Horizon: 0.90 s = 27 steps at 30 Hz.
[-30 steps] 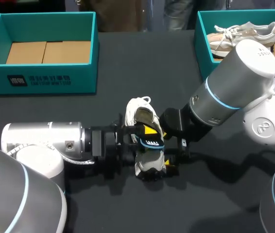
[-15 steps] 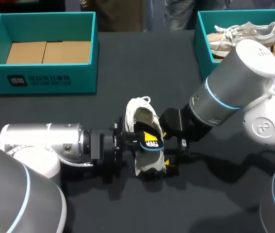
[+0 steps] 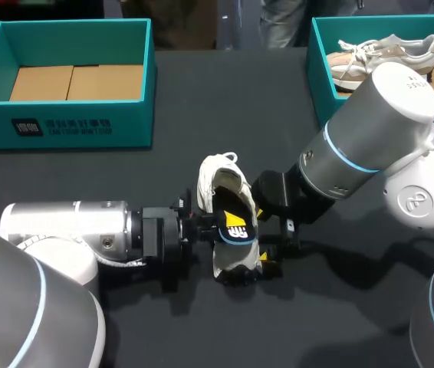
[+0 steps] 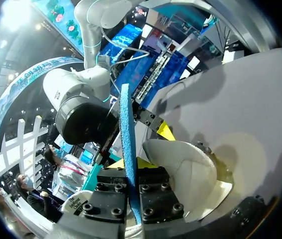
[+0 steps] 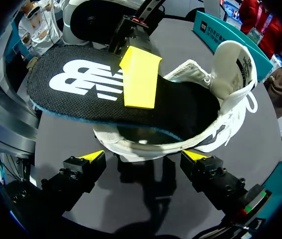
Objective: Take the shoe out of the shoebox, open the shoe tongue, remove and reinsert the insole, then place the shoe into the shoebox
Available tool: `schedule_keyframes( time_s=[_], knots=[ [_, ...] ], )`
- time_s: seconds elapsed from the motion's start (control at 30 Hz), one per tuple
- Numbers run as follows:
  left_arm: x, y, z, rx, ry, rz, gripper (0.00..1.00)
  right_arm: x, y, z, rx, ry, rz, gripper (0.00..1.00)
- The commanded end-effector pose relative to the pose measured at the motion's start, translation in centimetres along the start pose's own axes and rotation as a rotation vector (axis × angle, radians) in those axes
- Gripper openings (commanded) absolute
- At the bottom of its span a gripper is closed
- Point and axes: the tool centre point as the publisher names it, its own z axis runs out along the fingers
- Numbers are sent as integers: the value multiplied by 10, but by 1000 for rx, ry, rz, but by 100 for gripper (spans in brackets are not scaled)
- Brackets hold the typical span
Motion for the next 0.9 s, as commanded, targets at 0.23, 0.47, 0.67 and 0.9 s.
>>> schedule_keyframes(
  time_s=[0.23, 0.47, 0.67, 0.9],
  knots=[
    [4, 27, 13, -55, 11, 24, 0, 1, 0, 1, 1, -2, 1, 100],
    [4, 41, 14, -94, 17, 27, 0, 1, 0, 1, 1, -2, 1, 100],
    [3, 36, 10, -90, 17, 3, 13, 1, 0, 1, 1, -2, 1, 100],
    [-3, 26, 2, -66, 1, -27, 28, 1, 0, 1, 1, -2, 1, 100]
  ],
)
